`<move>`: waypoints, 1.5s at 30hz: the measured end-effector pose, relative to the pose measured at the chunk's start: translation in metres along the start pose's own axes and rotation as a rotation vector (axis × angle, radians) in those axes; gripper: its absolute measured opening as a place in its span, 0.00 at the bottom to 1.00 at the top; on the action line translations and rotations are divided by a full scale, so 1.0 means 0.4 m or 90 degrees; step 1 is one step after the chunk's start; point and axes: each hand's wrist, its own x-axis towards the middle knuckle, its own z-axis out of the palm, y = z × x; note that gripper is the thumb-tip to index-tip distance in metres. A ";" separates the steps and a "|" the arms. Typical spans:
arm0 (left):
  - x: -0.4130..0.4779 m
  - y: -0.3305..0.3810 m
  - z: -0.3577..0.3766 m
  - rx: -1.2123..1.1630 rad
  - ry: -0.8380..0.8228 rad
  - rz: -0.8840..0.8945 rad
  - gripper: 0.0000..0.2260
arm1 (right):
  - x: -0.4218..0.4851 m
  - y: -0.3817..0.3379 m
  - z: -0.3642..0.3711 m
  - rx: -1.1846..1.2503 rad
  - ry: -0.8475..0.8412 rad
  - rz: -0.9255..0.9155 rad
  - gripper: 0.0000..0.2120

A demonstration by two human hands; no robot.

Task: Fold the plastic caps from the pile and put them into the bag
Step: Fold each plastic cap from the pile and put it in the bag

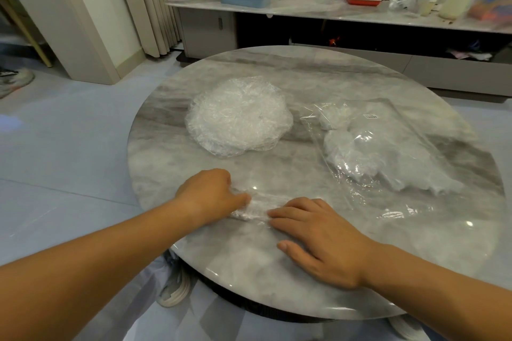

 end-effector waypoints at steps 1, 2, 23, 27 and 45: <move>-0.001 -0.001 0.003 -0.018 0.004 0.003 0.21 | -0.003 0.000 0.000 0.003 0.004 0.000 0.24; -0.001 0.000 0.006 -0.034 0.011 0.008 0.21 | -0.005 0.000 0.000 0.005 0.008 0.001 0.24; -0.025 0.066 0.013 -0.659 -0.084 -0.005 0.15 | 0.028 -0.020 -0.010 -0.001 -0.003 0.003 0.26; -0.038 0.085 0.009 -0.695 -0.142 0.010 0.13 | 0.014 -0.020 -0.013 0.024 0.001 -0.008 0.21; -0.039 0.100 0.005 -0.656 -0.255 -0.019 0.09 | -0.060 0.002 0.010 -0.041 0.061 0.043 0.21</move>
